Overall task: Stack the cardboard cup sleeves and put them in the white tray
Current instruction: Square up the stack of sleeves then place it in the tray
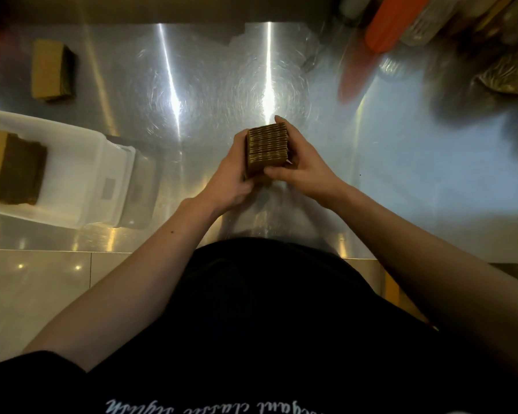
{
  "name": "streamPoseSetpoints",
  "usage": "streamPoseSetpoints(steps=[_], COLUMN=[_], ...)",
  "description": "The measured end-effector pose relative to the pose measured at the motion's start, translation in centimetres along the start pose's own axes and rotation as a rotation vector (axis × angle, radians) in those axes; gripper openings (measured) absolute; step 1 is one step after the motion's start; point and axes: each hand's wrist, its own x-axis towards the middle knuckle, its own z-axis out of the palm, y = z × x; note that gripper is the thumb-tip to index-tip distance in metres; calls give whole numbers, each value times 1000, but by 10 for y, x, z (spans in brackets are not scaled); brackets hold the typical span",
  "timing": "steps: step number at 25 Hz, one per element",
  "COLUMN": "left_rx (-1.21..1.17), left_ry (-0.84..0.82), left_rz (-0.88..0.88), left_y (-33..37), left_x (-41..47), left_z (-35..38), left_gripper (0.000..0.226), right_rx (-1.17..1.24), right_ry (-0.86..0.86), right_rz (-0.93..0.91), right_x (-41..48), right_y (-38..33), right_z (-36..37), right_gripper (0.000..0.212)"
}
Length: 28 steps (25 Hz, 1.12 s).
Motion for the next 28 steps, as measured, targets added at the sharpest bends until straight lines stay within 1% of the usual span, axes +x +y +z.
streamPoseSetpoints(steps=[3, 6, 9, 13, 17, 20, 23, 28], left_rx=[-57, -100, -158, -246, -285, -262, -239, -255], left_ry=[52, 77, 86, 173, 237, 240, 239, 268], left_rz=[-45, -89, -170, -294, -273, -272, -308, -335], left_y=[-5, -5, -5, -8, -4, -8, -18, -20], left_x=[-3, -3, -1, 3, 7, 9, 10, 13], left_z=[14, 21, 21, 26, 29, 33, 35, 38], left_gripper=[71, 75, 77, 78, 74, 70, 79, 81], right_rx=[111, 184, 197, 199, 122, 114, 111, 137], right_ry=[22, 96, 123, 133, 103, 133, 165, 189], right_rz=[65, 129, 151, 135, 113, 104, 120, 115], right_x=[-2, 2, 8, 11, 6, 6, 12, 7], right_y=[-1, 2, 4, 0, 3, 9, 7, 6], right_z=[15, 23, 28, 29, 31, 32, 34, 38], right_gripper=[94, 89, 87, 85, 79, 80, 78, 80])
